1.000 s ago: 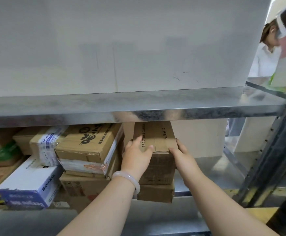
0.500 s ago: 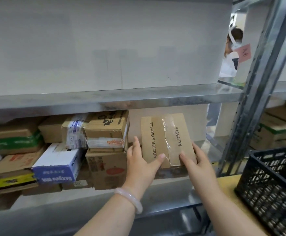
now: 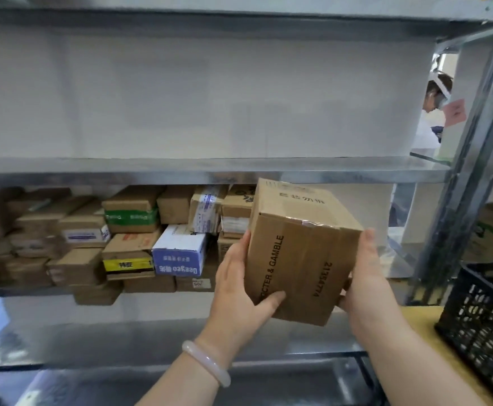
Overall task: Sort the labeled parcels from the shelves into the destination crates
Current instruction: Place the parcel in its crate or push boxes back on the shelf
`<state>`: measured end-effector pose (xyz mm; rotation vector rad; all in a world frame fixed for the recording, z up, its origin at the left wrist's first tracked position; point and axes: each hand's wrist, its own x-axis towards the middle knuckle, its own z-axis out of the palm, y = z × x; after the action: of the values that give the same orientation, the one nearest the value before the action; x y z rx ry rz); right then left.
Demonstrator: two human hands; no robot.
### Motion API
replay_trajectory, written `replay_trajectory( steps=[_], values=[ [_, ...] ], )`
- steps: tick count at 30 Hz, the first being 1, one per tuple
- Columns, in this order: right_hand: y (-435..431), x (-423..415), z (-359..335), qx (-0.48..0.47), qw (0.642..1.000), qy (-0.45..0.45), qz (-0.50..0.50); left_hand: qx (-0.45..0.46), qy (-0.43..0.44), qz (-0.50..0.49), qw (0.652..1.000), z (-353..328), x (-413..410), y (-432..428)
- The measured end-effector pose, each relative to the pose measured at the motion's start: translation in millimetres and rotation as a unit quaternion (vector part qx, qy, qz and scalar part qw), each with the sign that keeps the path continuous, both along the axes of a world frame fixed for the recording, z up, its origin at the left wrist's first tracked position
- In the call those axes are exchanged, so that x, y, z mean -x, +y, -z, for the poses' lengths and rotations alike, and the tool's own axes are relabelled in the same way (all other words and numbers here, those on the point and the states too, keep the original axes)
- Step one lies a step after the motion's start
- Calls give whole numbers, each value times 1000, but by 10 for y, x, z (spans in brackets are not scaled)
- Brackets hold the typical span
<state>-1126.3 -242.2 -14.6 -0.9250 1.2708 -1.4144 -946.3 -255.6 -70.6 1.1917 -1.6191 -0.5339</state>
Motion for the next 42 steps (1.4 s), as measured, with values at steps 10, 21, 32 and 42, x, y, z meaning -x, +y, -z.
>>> replay_trajectory(
  steps=[10,21,32,42],
  values=[
    [107,-1011,-19,52,973,63,-216,-8,197,-42,979,-413,-1165,819],
    [89,-2310,-68,-22,923,17,-384,-53,69,-220,972,79,-2392,1464],
    [-212,-3664,522,11,847,84,-525,-98,291,-314,898,99,-3250,1601],
    [-598,-4860,561,109,795,141,-580,-37,254,-429,866,197,-4045,1334]
  ],
)
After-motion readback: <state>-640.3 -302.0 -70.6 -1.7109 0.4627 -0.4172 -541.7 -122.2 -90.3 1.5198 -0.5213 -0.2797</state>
